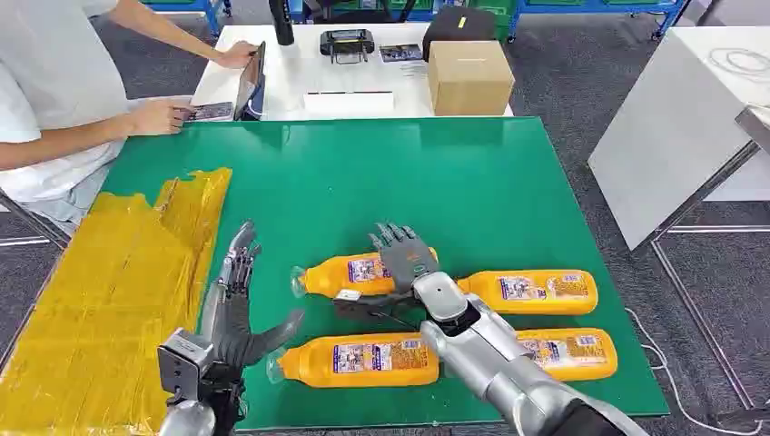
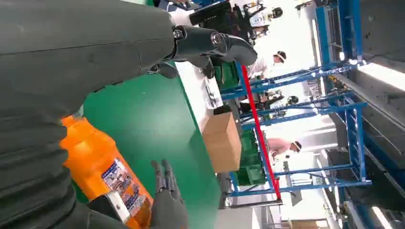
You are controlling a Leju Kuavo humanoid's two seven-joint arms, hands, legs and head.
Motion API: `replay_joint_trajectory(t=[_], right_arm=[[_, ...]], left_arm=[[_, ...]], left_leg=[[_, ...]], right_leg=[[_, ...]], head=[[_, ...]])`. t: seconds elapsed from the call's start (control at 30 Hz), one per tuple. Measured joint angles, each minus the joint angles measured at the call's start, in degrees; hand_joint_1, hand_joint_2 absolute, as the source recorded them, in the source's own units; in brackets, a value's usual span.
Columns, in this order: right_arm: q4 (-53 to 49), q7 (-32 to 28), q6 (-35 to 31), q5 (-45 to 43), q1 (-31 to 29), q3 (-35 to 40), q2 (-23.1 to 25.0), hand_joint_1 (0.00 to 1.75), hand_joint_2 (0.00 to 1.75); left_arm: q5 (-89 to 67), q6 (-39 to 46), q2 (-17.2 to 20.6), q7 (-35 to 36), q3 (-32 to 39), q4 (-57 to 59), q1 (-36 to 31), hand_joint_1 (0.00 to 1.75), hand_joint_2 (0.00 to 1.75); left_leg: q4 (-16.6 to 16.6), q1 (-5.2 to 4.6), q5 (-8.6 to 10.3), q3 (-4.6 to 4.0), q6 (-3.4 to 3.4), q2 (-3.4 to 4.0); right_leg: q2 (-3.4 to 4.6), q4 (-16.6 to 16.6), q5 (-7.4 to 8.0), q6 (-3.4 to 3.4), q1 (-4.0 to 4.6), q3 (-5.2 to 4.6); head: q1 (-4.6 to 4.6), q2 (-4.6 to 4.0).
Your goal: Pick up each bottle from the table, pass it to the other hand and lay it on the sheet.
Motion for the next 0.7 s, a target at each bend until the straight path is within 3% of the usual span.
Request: replay_joint_trajectory(t=[0.43,0.47,0.5,0.53,0.6,0.7], right_arm=[[3.8,-1.1,3.0,-2.2,-1.6,0.3,-0.4,0.0,1.75],[3.9,-1.1,3.2,-2.2,-1.6,0.3,-0.5,0.31,1.75],[4.1,-1.1,3.6,-2.2,-1.7,0.3,-0.6,0.89,1.75],[4.3,-1.1,3.9,-2.3,-1.7,0.3,-0.6,1.33,1.75],[5.0,-1.1,4.7,-2.6,-1.9,0.3,-0.7,1.57,1.75],[6.1,-1.4,5.4,-3.3,-2.1,0.4,-0.8,1.57,1.75]], left_arm=[[0.6,0.1,0.0,-0.1,0.0,0.5,-0.1,0.0,1.75],[0.6,0.1,0.0,-0.1,0.0,0.5,-0.1,0.0,1.75],[0.6,0.1,0.0,-0.1,0.0,0.5,-0.1,0.0,1.75],[0.6,0.1,0.0,-0.1,0.0,0.6,-0.1,0.0,1.75],[0.7,0.0,0.0,-0.1,0.0,0.8,-0.1,0.0,1.75],[0.7,0.0,0.0,-0.1,0.0,1.1,-0.2,0.0,1.75]], left_leg=[[0.0,0.0,0.01,0.0,0.0,0.0],[0.0,0.0,0.01,0.0,0.0,0.0],[0.0,0.0,0.01,0.0,0.0,0.0],[0.0,0.0,0.01,0.0,0.0,0.0],[0.0,0.0,0.01,0.0,0.0,0.0],[0.0,0.0,0.01,0.0,0.0,0.0]], right_leg=[[0.0,0.0,0.0,0.0,-0.01,0.0],[0.0,0.0,0.0,0.0,0.0,0.0],[0.0,0.0,0.0,0.0,-0.01,0.0],[0.0,0.0,0.0,0.0,-0.01,0.0],[0.0,0.0,0.0,0.0,0.0,-0.01],[0.0,0.0,0.0,0.0,0.0,-0.01]], head=[[0.0,0.0],[0.0,0.0],[0.0,0.0],[-0.02,0.0],[0.0,0.0],[0.0,0.0]])
